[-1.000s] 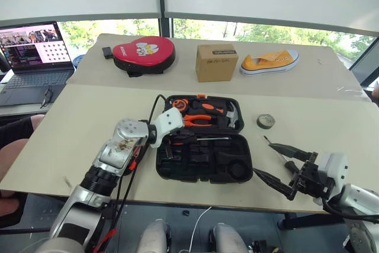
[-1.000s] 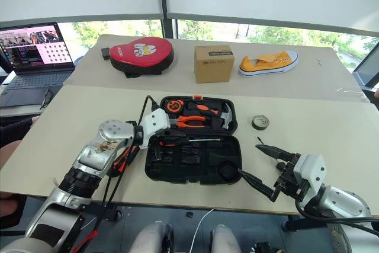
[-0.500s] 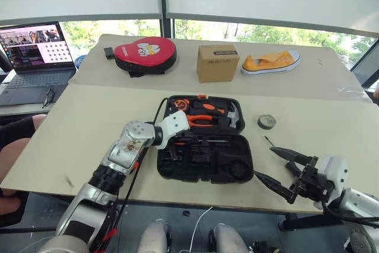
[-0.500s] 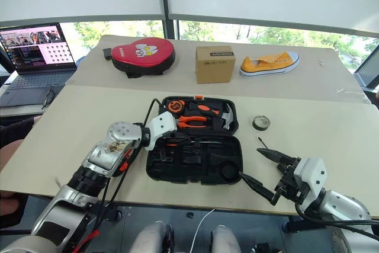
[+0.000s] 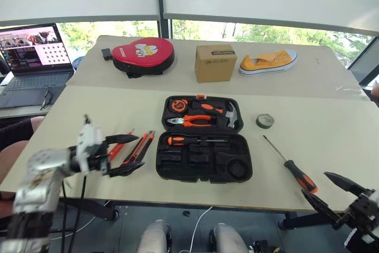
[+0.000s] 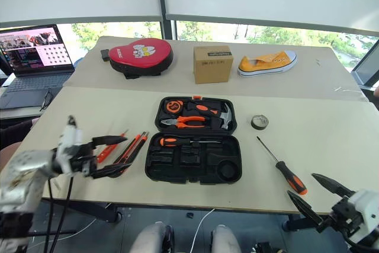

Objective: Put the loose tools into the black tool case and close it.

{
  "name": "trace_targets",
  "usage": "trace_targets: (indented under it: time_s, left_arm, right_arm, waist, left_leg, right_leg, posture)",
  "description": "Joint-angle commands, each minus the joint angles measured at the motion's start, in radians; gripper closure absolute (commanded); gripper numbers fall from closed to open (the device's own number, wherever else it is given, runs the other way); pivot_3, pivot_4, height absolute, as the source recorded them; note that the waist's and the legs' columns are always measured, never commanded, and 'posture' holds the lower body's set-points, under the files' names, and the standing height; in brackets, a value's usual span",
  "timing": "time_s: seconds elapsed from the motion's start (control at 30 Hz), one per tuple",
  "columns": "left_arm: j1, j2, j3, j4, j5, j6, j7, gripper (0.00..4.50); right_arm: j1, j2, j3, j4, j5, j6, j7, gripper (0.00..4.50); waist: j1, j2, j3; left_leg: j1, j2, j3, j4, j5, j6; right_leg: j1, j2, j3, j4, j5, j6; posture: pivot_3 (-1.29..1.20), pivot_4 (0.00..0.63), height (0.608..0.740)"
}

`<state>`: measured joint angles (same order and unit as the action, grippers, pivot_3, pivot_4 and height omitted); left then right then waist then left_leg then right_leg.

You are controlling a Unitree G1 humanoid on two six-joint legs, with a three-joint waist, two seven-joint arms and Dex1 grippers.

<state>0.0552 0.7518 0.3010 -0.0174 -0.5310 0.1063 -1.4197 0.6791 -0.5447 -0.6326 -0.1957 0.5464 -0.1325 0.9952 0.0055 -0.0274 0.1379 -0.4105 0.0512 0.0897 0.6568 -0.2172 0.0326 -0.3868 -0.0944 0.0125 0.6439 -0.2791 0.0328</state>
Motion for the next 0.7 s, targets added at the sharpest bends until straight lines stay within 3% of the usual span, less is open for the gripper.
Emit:
trace_targets:
  time_s: [0.03,0.1,0.27,0.47,0.67,0.7]
  left_arm:
    - [0.096,0.012,0.104,-0.034,-0.051,-0.064,-0.041,0.04]
    - [0.111,0.008,0.122,-0.044,-0.061,-0.076,-0.029,0.04]
    - [0.105,-0.009,0.103,-0.123,-0.122,-0.017,0.005,0.04]
    - [0.026,-0.021,0.003,-0.185,-0.134,0.029,0.024,0.04]
    - [-0.009,-0.025,-0.084,-0.222,-0.123,0.032,0.02,0.04]
    - [-0.009,-0.028,-0.094,-0.234,-0.125,0.034,0.026,0.0]
  right_arm:
    - [0.057,0.028,-0.04,0.026,-0.014,-0.043,0.011,0.0]
    - [0.067,0.033,-0.038,0.027,-0.014,-0.048,0.012,0.0]
    - [-0.018,-0.031,0.018,-0.074,-0.028,0.084,-0.071,0.0]
    - [-0.235,-0.247,0.158,-0.12,-0.083,0.466,-0.202,0.0]
    - [-0.328,-0.317,0.24,-0.095,-0.123,0.657,-0.248,0.0]
    - [-0.337,-0.324,0.246,-0.09,-0.13,0.686,-0.255,0.52]
  waist:
    - [0.005,0.0,0.0]
    - [0.007,0.0,0.001]
    - [0.003,0.002,-0.001]
    - [-0.005,0.001,-0.001]
    - [0.01,0.001,-0.001]
    - [0.009,0.001,-0.001]
  left_leg:
    - [0.0,0.0,0.001,-0.002,0.0,0.0]
    - [0.002,0.0,0.001,-0.003,-0.005,-0.008]
    - [0.006,-0.001,0.003,-0.006,-0.005,-0.009]
    - [0.004,-0.002,0.006,-0.005,0.002,0.0]
    - [0.001,-0.001,0.002,-0.008,0.001,0.0]
    - [0.001,-0.001,0.002,-0.008,0.001,0.0]
  right_leg:
    - [0.0,-0.002,0.0,-0.001,-0.004,-0.007]
    - [-0.002,-0.005,-0.001,-0.001,-0.004,-0.007]
    - [-0.001,-0.014,-0.001,-0.002,-0.004,-0.008]
    - [0.0,-0.004,0.002,-0.001,-0.003,-0.006]
    - [-0.002,0.002,-0.001,-0.002,0.0,0.001]
    - [-0.002,0.003,0.0,-0.002,0.0,0.001]
  posture:
    - [0.0,0.15,0.74]
    - [0.0,0.15,0.74]
    - [0.0,0.15,0.74]
    - [0.0,0.15,0.74]
    - [0.0,0.15,0.74]
    - [0.0,0.15,0.74]
